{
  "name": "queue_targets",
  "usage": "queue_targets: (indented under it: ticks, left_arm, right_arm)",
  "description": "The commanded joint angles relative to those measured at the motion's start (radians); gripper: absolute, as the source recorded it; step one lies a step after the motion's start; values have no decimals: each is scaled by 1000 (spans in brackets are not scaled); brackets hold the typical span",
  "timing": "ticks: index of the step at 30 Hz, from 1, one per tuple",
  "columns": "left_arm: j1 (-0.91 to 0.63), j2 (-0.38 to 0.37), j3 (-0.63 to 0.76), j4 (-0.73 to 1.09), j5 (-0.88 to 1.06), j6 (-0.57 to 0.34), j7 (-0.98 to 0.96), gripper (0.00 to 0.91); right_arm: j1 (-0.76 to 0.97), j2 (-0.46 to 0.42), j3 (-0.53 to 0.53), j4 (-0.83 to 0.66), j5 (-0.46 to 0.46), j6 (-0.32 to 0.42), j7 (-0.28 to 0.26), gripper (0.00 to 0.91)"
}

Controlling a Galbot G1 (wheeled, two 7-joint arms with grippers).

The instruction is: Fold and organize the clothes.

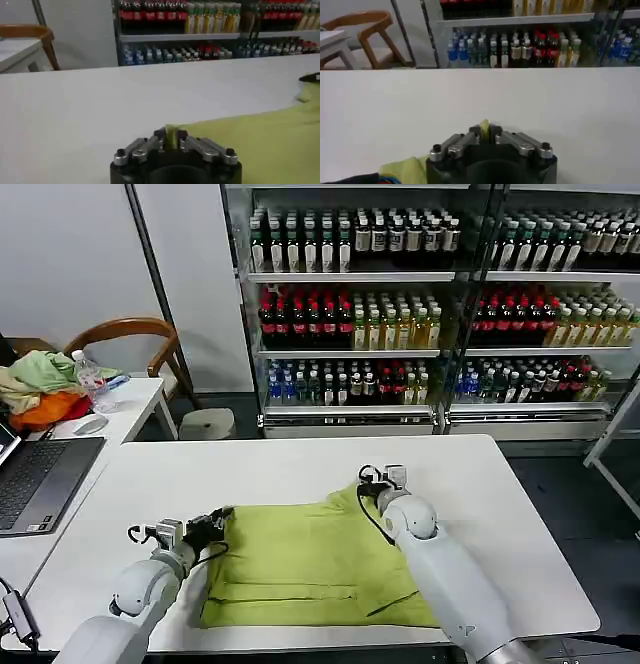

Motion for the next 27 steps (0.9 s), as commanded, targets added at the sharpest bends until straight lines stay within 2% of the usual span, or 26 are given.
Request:
queue_targets:
  ticks: [1, 9, 20, 27]
  left_arm:
    - [4, 1, -5, -8, -8, -37, 1, 50]
    - [82, 16, -36, -113, -43, -84, -3, 50]
    - [256, 57, -85, -273, -34, -116, 0, 50]
    - [388, 42, -135, -358, -18, -146, -6, 50]
  right_arm:
    - [-10, -5, 2, 51, -3, 29, -2, 0]
    - [-118, -95, 25, 334, 76, -30, 49, 0]
    - [-326, -187, 96, 556, 82, -33, 66, 0]
    - [-504, -216, 140, 659, 62, 5, 62, 0]
